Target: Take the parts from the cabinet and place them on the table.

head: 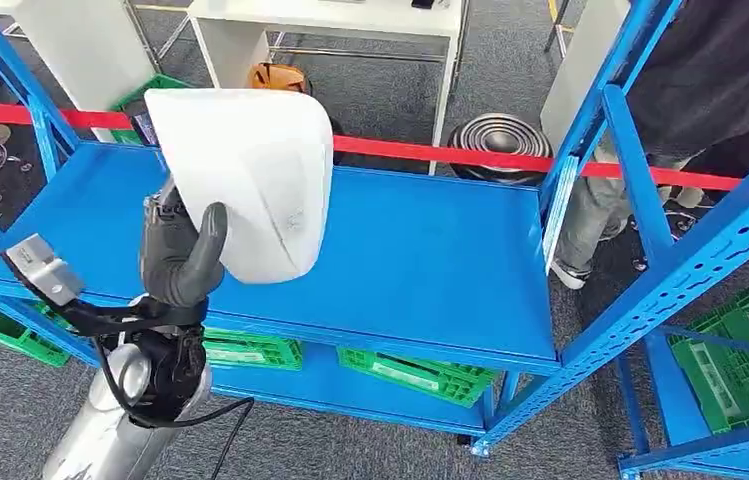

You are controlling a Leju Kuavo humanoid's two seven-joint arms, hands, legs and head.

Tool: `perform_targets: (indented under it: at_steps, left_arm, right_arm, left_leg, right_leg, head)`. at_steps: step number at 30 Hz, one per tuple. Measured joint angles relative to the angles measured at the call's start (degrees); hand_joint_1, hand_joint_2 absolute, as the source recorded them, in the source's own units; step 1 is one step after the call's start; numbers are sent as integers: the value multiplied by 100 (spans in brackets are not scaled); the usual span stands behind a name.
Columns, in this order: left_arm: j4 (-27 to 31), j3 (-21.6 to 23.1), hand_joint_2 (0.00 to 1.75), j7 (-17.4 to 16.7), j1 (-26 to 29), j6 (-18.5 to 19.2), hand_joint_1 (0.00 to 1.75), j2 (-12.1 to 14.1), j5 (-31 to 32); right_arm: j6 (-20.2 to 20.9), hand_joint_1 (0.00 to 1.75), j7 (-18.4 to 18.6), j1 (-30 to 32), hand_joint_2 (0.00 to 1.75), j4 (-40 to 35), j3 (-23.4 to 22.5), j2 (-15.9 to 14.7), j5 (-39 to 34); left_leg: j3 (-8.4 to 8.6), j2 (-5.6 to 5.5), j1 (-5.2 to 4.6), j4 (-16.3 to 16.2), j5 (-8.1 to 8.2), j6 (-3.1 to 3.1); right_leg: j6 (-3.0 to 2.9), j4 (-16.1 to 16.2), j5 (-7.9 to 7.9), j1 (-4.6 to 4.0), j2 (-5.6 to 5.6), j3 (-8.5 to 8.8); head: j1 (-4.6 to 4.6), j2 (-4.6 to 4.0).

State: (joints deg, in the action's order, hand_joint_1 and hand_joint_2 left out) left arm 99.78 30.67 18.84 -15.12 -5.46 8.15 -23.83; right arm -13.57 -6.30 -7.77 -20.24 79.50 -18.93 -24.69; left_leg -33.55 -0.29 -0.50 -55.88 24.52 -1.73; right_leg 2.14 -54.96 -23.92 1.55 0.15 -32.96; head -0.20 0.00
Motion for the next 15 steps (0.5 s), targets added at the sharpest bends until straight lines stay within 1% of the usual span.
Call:
perform_targets:
  at_steps: [1, 2, 3, 4, 5, 6, 7, 8, 9, 10, 11, 12, 13, 14, 15]
  left_arm:
    - [11, -59, 175, -9, 92, 2, 175, 66, 46]
    - [17, -90, 175, -5, 179, 48, 175, 78, 61]
    - [15, -125, 175, 2, 200, 124, 175, 118, 90]
    - [2, -147, 175, 0, 198, 186, 175, 122, 101]
    - [-17, -153, 175, -19, 203, 240, 175, 122, 125]
    - [-64, -151, 175, -55, 202, 282, 175, 120, 162]
    - [-109, -149, 175, -72, 203, 308, 175, 120, 171]
    - [-151, -149, 175, -88, 198, 312, 175, 120, 182]
    - [-193, -151, 175, -101, 173, 319, 175, 120, 197]
    - [-227, -149, 175, -112, 140, 326, 175, 118, 201]
    - [-258, -149, 175, -120, 93, 328, 175, 109, 203]
    - [-282, -149, 175, -129, 54, 328, 175, 107, 204]
    - [-300, -155, 175, -142, 19, 332, 175, 107, 203]
    - [-313, -158, 175, -142, 7, 343, 175, 102, 206]
    - [-328, -157, 175, -142, 0, 343, 175, 102, 205]
  right_arm:
    - [-35, 0, -33, 0, 0, -4, -55, 29, -67]
    - [-72, 0, -59, 9, 0, -4, -114, 53, -130]
    - [-131, 0, -94, 32, 0, -4, -170, 77, -184]
    - [-166, 0, -116, 46, 0, -2, -226, 101, -222]
    - [-209, 0, -131, 70, 0, -2, -289, 142, -256]
    - [-249, 0, -151, 106, 0, -2, -355, 171, -298]
    - [-280, 0, -173, 137, 0, -2, -420, 206, -311]
    - [-308, 0, -186, 162, 0, -2, -453, 232, -324]
    - [-334, 0, -197, 180, 0, -2, -492, 252, -333]
    - [-347, 0, -199, 193, 0, -2, -533, 265, -344]
    - [-365, 0, -201, 195, 0, -2, -573, 282, -350]
    - [-378, 0, -210, 190, 0, -4, -604, 353, -359]
    - [-404, 0, -210, 203, 0, 2, -641, 341, -381]
    - [-404, 0, -210, 212, 0, 2, -669, 390, -377]
    - [-406, 0, -216, 223, 0, 2, -685, 380, -377]
  left_leg:
    - [41, 1, -2, 68, -45, -48]
    - [134, 37, 85, 200, -131, -70]
    - [156, 36, 61, 251, -152, -82]
    - [139, 33, 63, 249, -166, -104]
    - [132, 21, 61, 249, -170, -98]
    - [121, 14, 61, 245, -169, -96]
    - [117, 12, 67, 239, -170, -89]
    - [116, 9, 74, 234, -170, -70]
    - [113, 8, 92, 214, -164, -37]
    - [101, 7, 113, 170, -144, 3]
    - [68, 7, 133, 67, -95, 75]
    - [3, 16, 105, -61, -28, 161]
    - [-32, 17, 107, -134, 10, 214]
    - [-40, 16, 114, -126, -5, 237]
    - [-38, 15, 129, -110, -26, 261]
  right_leg:
    - [28, 31, 16, -23, 9, 23]
    - [3, -54, -33, -18, -3, -29]
    - [-17, -227, -150, -34, -8, -111]
    - [-67, -636, -367, -27, -6, -302]
    - [-97, -1114, -563, -15, -5, -521]
    - [-92, -1606, -735, -8, -5, -750]
    - [-47, -1852, -781, 9, -7, -863]
    - [10, -1787, -726, 39, -8, -833]
    - [98, -1450, -583, 77, -11, -657]
    - [178, -1022, -426, 108, -15, -428]
    - [270, -446, -247, 157, -23, -106]
    - [258, -271, -270, 157, -19, -29]
    - [153, -290, -246, 140, 36, -23]
    - [103, -325, -247, 113, 35, -42]
    - [67, -338, -239, 82, 35, -55]
  head:
    - [2, 0]
    - [4, 0]
    - [4, 0]
    - [11, 0]
    - [7, 0]
    - [7, 0]
    - [11, 0]
    - [7, 0]
    - [6, 0]
    - [4, 0]
    - [11, 0]
    - [11, 0]
    - [-2, 0]
    - [-13, 0]
    - [-11, 0]
